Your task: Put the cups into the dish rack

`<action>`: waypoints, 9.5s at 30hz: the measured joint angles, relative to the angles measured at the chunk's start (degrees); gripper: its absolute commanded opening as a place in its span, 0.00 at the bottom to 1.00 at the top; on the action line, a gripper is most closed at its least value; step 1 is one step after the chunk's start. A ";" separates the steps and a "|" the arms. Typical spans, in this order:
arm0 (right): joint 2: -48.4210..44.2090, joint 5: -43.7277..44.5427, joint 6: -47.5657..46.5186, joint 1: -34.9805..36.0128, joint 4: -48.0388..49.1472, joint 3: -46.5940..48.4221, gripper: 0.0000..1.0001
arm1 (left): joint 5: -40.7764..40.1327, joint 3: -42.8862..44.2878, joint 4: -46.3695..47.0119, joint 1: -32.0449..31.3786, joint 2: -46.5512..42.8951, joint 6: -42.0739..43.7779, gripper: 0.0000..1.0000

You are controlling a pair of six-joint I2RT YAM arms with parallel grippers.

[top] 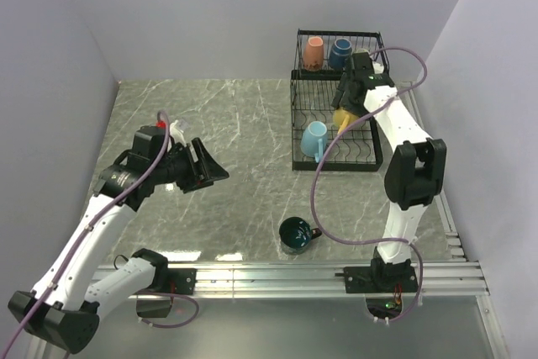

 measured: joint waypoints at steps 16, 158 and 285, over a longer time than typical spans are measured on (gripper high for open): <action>3.72 4.09 1.64 3.26 11.43 -3.76 0.00 | -7.13 -3.17 -6.56 0.00 -14.19 -9.20 0.67; -8.52 -25.27 1.86 -7.13 13.66 -18.73 0.00 | -10.80 -9.03 -3.21 -11.26 -4.04 -9.29 0.57; -64.78 -15.67 10.16 6.62 -8.07 -50.45 1.00 | -13.97 8.79 11.54 -41.00 46.31 -1.31 0.00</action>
